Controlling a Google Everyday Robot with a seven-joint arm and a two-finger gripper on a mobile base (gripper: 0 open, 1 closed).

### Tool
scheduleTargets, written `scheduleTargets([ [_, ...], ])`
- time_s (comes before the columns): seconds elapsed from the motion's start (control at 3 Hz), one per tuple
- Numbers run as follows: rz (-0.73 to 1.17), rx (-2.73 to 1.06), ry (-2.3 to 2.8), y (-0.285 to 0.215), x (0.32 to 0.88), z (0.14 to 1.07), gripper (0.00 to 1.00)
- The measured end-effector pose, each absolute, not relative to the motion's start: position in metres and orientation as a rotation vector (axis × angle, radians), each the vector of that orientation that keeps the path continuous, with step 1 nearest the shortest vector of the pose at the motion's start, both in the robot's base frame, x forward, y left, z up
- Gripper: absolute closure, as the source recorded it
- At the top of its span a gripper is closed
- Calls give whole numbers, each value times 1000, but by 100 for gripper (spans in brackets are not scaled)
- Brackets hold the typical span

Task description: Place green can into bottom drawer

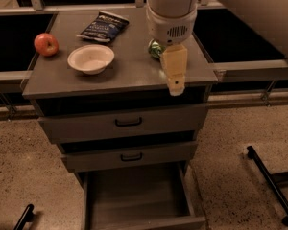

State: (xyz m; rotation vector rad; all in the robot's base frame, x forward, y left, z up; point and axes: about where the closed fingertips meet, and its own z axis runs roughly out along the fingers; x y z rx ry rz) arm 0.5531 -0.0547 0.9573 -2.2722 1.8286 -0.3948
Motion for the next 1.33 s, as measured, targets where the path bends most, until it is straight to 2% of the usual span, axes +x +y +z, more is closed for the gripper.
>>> scheduleTargets([
  [0.33,-372,-2250,1832,-33,598,953,0],
  [0.67,-253,-2088,1987,-32,669,927,0],
  [1.33,-112,-1832,2186,-57,739,885,0],
])
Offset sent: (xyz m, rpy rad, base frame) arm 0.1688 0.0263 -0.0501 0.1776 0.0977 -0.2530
